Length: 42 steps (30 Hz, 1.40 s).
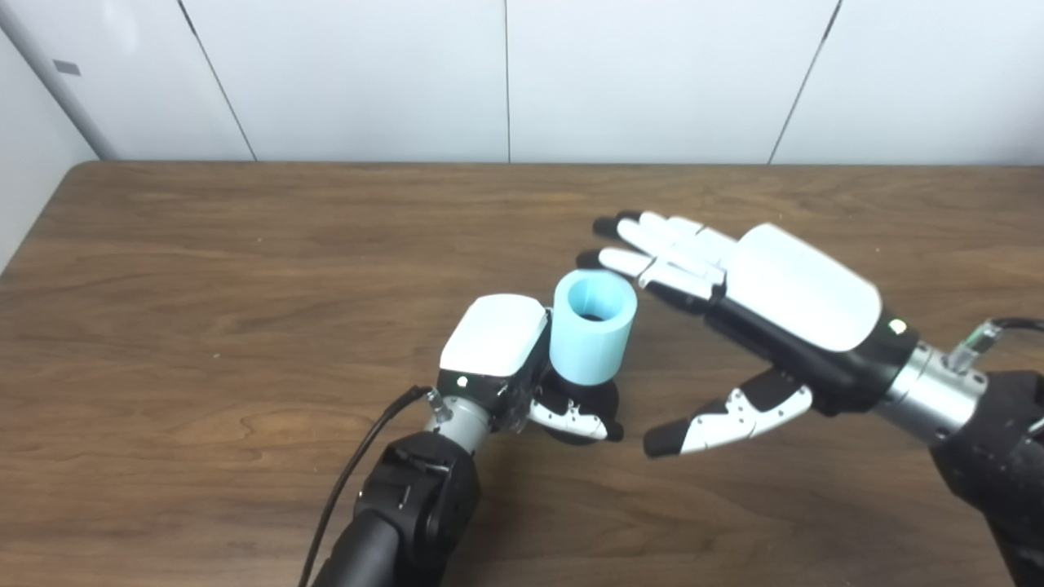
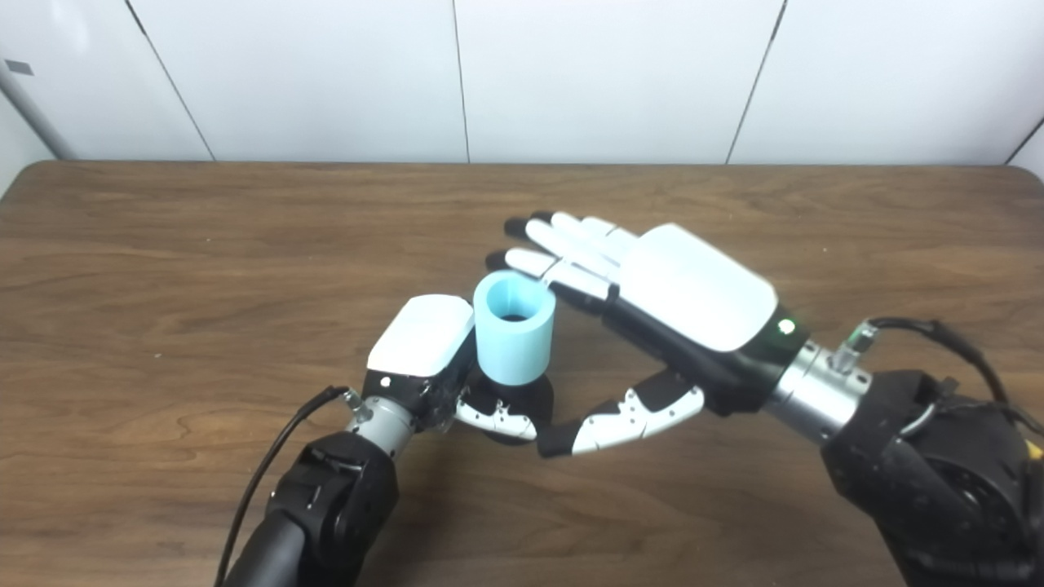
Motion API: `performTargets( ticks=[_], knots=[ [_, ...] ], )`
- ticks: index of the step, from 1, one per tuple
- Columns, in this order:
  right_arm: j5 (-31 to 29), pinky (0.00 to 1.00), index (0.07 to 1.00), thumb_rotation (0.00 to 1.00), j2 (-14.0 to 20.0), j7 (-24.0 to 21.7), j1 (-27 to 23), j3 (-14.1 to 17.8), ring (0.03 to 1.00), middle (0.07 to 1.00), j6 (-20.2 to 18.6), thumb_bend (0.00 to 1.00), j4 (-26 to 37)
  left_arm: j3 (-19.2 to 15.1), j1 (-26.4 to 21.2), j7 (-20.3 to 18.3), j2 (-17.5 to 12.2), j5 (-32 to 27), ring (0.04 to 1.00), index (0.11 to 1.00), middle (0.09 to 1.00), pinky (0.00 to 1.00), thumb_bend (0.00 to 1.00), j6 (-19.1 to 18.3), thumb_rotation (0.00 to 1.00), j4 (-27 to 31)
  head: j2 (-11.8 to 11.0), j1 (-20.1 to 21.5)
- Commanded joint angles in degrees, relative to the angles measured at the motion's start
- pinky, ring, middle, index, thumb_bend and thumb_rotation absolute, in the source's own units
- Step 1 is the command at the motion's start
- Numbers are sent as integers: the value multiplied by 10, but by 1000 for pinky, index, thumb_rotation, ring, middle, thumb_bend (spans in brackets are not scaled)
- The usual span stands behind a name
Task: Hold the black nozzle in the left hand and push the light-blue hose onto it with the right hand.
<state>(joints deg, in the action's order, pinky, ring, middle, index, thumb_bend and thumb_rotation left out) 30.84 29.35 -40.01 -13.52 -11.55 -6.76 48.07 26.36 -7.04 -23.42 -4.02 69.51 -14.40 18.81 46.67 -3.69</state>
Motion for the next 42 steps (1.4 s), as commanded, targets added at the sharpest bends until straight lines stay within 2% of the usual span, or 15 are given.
performTargets(
  ticks=[1,4,13,17,23,28,42],
  knots=[
    [9,936,921,885,2,2,-4,-2,996,985,17,588,5,0,6,-18,-7,6,672,466,520,839,522,-1,0,-5,1,-1],
    [18,922,906,883,0,-2,-4,-7,999,976,24,588,-2,0,6,-20,-6,5,672,467,519,846,522,-2,0,-4,1,-1],
    [32,953,934,957,-3,-16,-5,-8,1000,999,22,606,-18,1,6,-21,-3,4,671,470,515,849,523,-4,0,0,2,-1],
    [33,964,929,945,-7,-21,-4,-7,1000,995,22,601,-20,1,5,-23,-3,9,670,472,512,849,523,-6,0,-2,3,-1],
    [34,974,939,983,-13,-29,-6,-11,1000,1000,18,608,-19,0,5,-24,-3,9,672,470,516,857,522,-8,0,0,3,-1],
    [28,960,938,961,-18,-28,-10,-11,1000,992,21,604,-16,1,5,-22,-3,12,670,469,517,855,522,-7,0,-3,5,1],
    [9,957,942,957,-23,-15,-31,25,1000,998,12,582,-19,0,3,-27,1,13,679,468,520,861,522,-12,0,-6,2,1]
  ],
)
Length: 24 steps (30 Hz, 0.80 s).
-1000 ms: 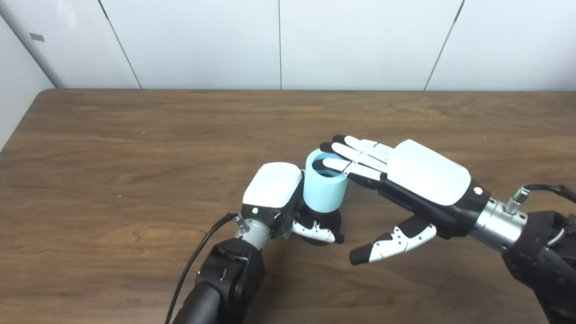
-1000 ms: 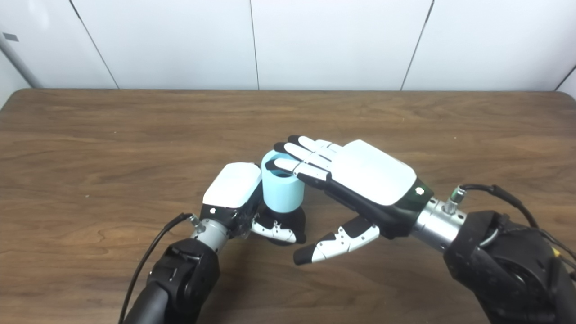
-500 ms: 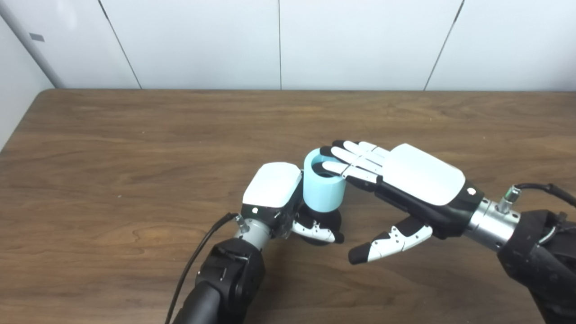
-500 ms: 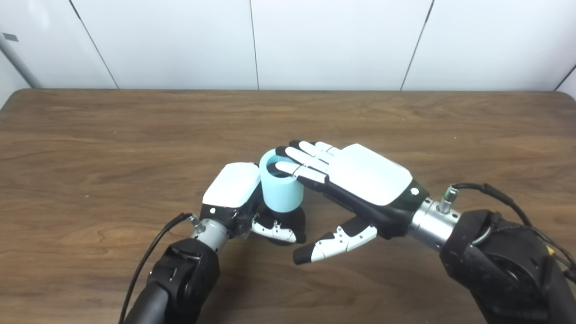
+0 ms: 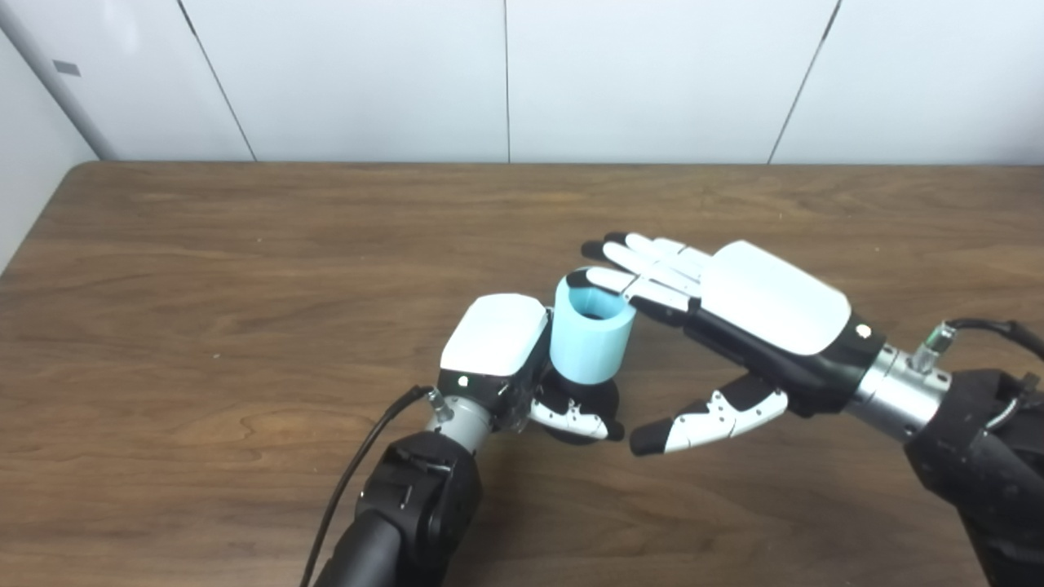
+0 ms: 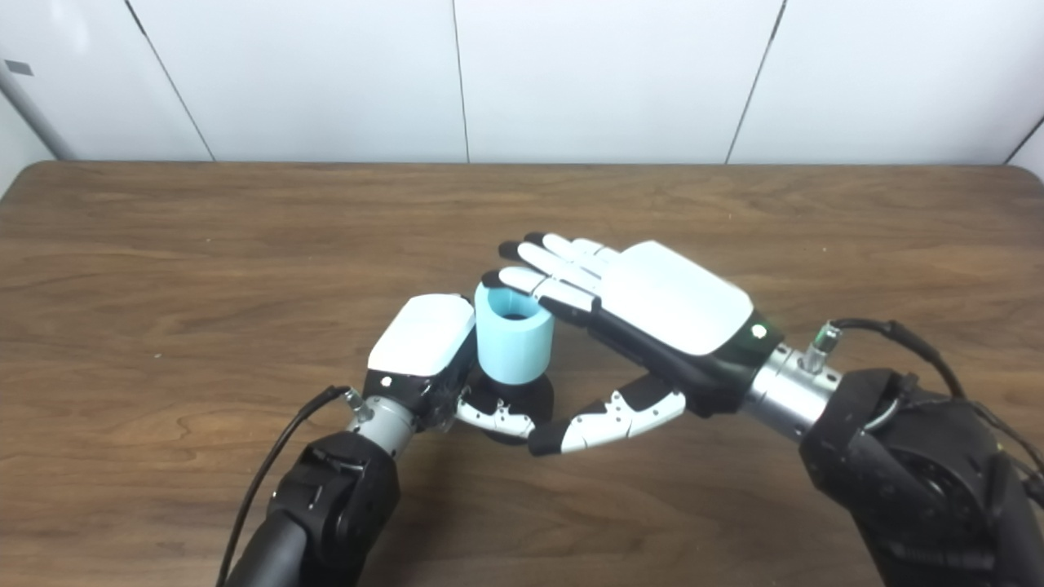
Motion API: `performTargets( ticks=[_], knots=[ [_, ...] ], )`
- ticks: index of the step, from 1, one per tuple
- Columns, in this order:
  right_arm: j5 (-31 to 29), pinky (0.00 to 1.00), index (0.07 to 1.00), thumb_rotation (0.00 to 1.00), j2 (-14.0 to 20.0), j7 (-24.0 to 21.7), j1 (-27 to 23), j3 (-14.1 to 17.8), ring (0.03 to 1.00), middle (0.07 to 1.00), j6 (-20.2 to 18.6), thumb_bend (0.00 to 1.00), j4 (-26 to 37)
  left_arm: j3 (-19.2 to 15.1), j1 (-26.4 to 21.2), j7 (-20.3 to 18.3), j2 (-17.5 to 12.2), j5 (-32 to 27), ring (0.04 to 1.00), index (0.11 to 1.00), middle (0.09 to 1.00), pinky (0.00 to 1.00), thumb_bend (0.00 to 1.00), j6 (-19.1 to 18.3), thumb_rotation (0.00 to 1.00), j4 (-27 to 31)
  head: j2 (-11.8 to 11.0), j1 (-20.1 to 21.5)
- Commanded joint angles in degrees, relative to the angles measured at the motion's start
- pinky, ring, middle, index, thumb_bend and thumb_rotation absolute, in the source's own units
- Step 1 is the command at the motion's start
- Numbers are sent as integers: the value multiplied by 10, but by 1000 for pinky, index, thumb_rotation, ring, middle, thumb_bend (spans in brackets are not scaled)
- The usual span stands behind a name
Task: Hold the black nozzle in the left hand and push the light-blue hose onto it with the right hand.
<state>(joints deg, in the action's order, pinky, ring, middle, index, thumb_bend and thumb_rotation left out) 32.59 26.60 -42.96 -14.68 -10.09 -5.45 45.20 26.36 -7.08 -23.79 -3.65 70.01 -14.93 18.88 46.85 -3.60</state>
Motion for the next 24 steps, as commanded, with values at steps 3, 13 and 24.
performTargets(
  ticks=[3,13,24],
  knots=[
    [-13,964,943,961,7,14,-28,17,1000,997,-1,580,8,0,3,-21,-2,7,677,467,520,862,522,-5,0,-8,0,0],
    [-18,971,942,968,9,6,-43,18,1000,994,-9,593,17,1,1,-26,0,12,680,465,523,856,521,-7,0,-7,1,-2],
    [-6,927,929,938,1,7,-25,-4,987,982,-3,597,16,-2,3,-22,1,10,678,469,519,855,522,-5,0,-8,3,-2]
  ],
)
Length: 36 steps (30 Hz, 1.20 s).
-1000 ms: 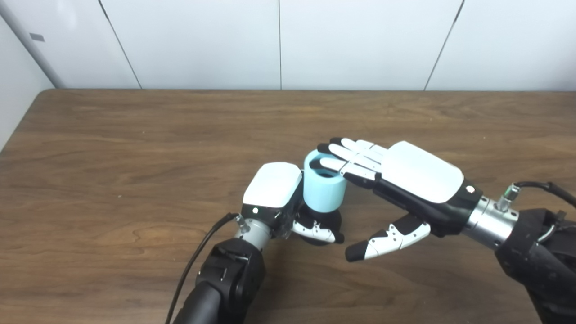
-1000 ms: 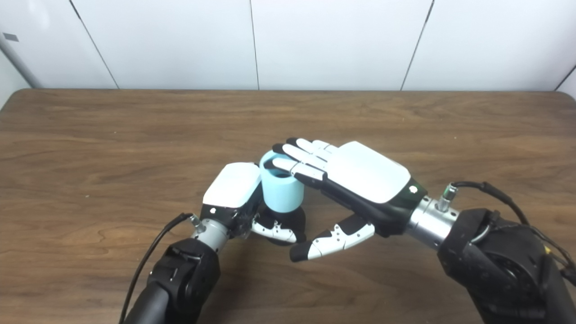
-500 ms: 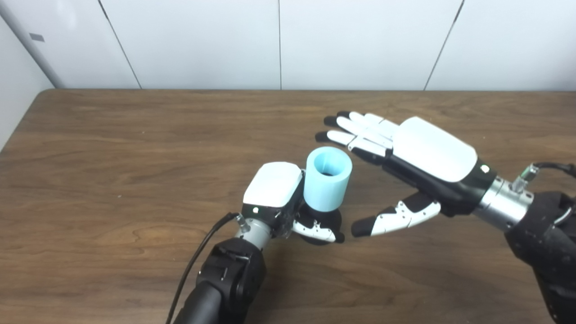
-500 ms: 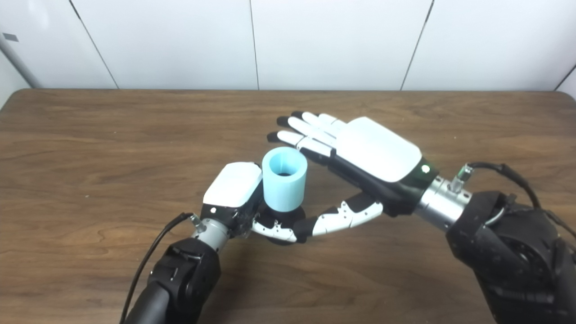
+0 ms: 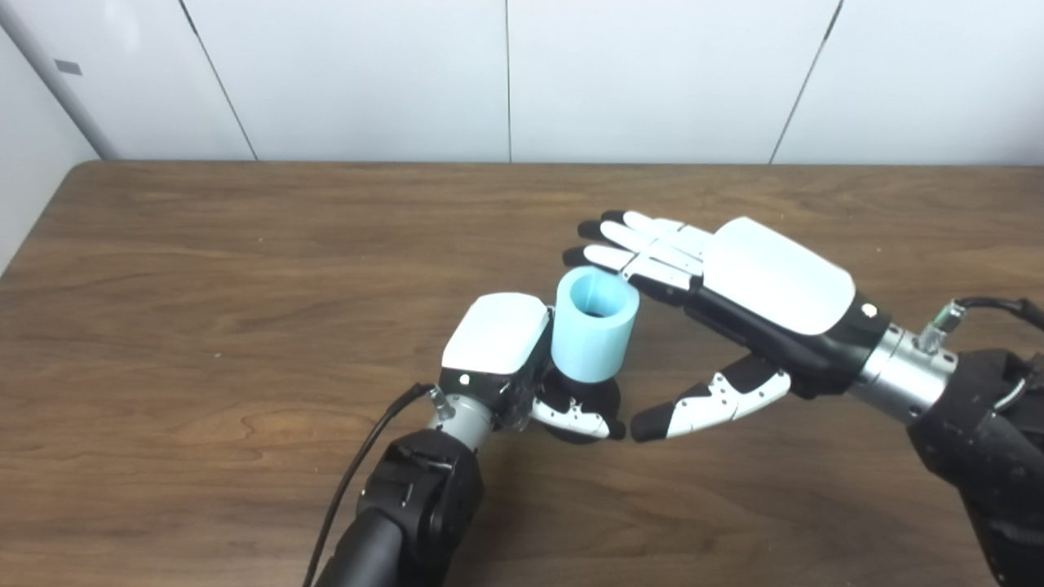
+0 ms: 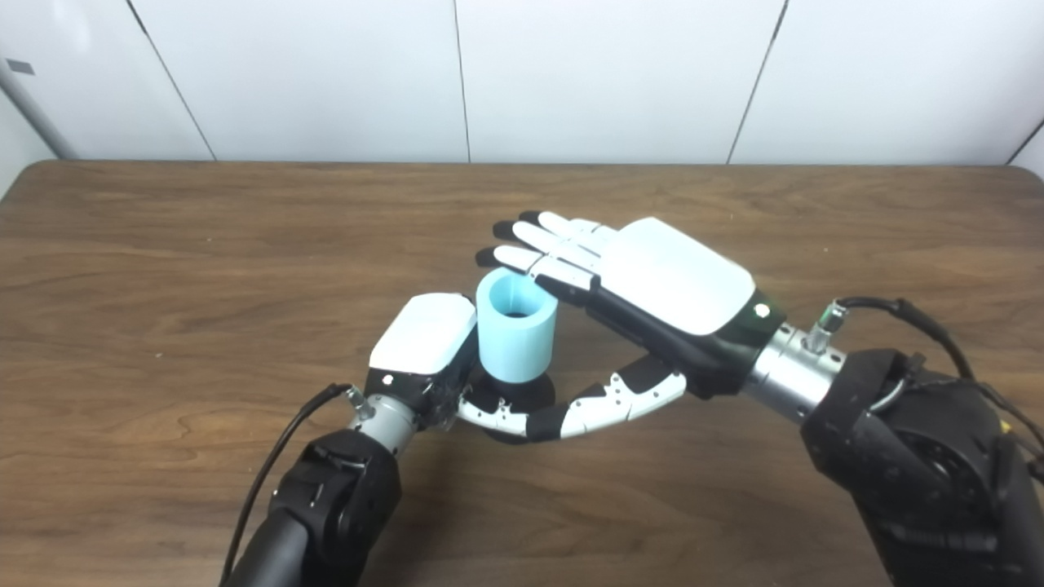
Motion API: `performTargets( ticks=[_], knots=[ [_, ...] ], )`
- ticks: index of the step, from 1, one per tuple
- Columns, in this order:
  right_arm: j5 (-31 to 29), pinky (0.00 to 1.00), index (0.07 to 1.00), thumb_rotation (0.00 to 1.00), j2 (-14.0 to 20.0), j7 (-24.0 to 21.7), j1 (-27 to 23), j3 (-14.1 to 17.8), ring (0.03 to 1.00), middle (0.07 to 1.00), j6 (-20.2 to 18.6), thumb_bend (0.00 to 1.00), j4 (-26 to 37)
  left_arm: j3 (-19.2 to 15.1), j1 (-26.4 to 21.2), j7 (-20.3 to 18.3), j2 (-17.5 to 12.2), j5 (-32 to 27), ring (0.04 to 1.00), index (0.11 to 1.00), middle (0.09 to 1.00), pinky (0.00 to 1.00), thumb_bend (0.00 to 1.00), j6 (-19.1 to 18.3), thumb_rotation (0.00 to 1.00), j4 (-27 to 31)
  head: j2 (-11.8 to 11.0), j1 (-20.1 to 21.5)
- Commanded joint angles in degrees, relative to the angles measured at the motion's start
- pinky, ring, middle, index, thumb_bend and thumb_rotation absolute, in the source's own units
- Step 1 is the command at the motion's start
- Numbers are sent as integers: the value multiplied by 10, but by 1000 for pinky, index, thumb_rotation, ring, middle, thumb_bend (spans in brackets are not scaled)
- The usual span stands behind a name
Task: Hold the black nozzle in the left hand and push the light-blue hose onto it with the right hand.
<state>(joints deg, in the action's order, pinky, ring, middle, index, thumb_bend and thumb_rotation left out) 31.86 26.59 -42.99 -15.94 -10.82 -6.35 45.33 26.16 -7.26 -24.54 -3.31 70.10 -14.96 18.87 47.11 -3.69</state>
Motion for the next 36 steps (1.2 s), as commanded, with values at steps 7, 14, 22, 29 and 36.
performTargets(
  ticks=[7,14,22,29,36],
  knots=[
    [12,921,930,938,0,12,-6,-6,982,978,14,603,5,1,5,-18,-2,11,680,467,522,857,522,-6,0,-5,3,-1],
    [20,923,930,949,3,11,3,-12,982,964,22,601,-7,2,5,-16,-3,12,677,468,520,855,522,-4,0,-6,4,-1],
    [15,917,918,933,9,11,10,-8,977,955,29,591,-9,3,4,-23,1,17,675,469,519,856,522,-6,0,-3,7,-1],
    [16,916,918,937,9,11,14,-8,979,956,33,589,-14,3,3,-28,3,20,685,465,523,857,521,-7,0,-2,7,0],
    [17,913,918,951,3,8,12,-16,974,955,34,603,-11,1,4,-30,5,20,688,464,526,861,521,-9,0,-2,7,1]
  ],
)
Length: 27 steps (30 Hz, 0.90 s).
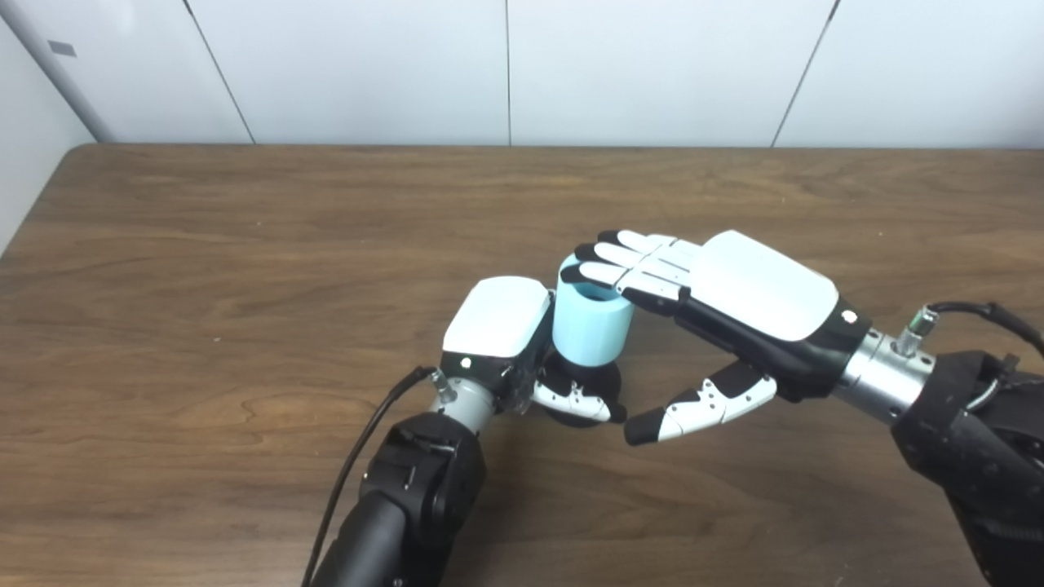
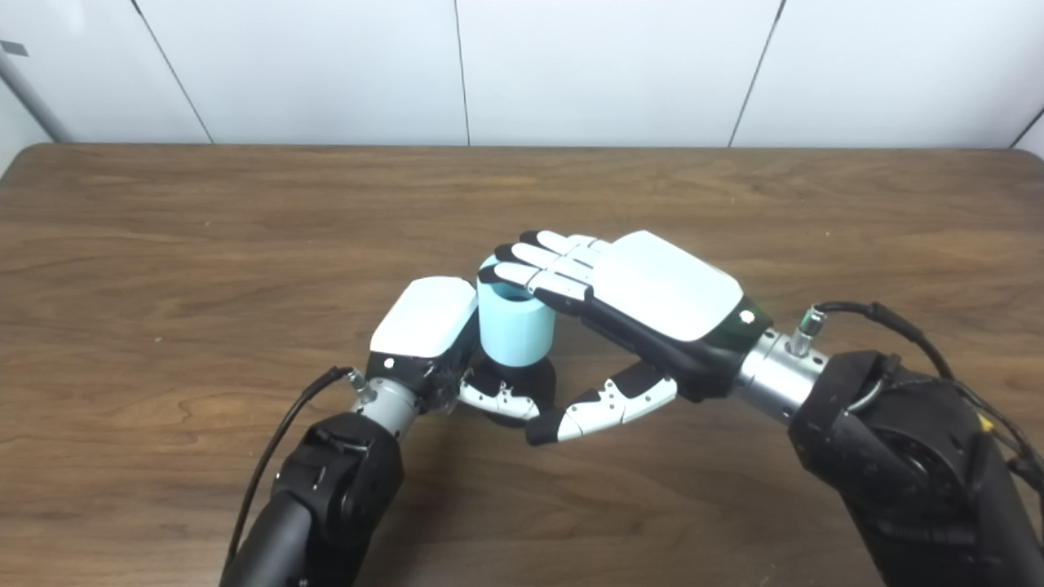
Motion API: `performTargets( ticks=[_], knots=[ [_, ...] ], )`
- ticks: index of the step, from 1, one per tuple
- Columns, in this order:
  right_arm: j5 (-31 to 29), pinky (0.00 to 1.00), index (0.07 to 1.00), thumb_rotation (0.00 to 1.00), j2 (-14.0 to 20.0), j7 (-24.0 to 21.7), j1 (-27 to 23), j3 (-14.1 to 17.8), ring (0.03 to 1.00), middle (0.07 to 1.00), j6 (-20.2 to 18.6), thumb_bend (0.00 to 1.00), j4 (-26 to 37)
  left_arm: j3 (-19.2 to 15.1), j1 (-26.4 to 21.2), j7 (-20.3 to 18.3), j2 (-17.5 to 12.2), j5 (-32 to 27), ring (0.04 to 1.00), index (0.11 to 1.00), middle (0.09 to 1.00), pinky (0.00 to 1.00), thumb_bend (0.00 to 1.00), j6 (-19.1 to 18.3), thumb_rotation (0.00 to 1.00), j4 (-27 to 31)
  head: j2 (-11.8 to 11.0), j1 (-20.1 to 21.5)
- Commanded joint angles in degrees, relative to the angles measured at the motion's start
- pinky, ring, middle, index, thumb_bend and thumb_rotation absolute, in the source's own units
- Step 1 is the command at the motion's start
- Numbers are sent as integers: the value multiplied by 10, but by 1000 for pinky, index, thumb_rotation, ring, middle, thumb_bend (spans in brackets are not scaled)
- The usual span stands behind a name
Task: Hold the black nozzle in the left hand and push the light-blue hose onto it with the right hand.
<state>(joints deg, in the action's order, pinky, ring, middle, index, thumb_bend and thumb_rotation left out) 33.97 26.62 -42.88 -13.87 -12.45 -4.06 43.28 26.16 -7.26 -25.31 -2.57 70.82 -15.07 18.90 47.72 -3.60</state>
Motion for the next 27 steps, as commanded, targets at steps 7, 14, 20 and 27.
performTargets(
  ticks=[7,14,20,27],
  knots=[
    [2,928,924,961,3,2,-10,-8,985,959,11,604,12,2,4,-18,-3,14,682,469,519,857,522,-5,0,-4,2,0],
    [10,932,915,955,5,-7,-11,-13,984,959,7,603,22,1,4,-19,-3,11,676,471,516,850,522,-4,0,-3,3,1],
    [30,920,902,939,14,-9,-9,-19,978,944,21,592,8,2,5,-24,-2,17,682,468,522,855,521,-6,0,-1,5,1],
    [47,927,883,901,22,-22,-2,-21,976,935,17,604,-1,-1,8,-21,-1,11,680,469,520,853,522,-3,0,3,8,1]
  ],
)
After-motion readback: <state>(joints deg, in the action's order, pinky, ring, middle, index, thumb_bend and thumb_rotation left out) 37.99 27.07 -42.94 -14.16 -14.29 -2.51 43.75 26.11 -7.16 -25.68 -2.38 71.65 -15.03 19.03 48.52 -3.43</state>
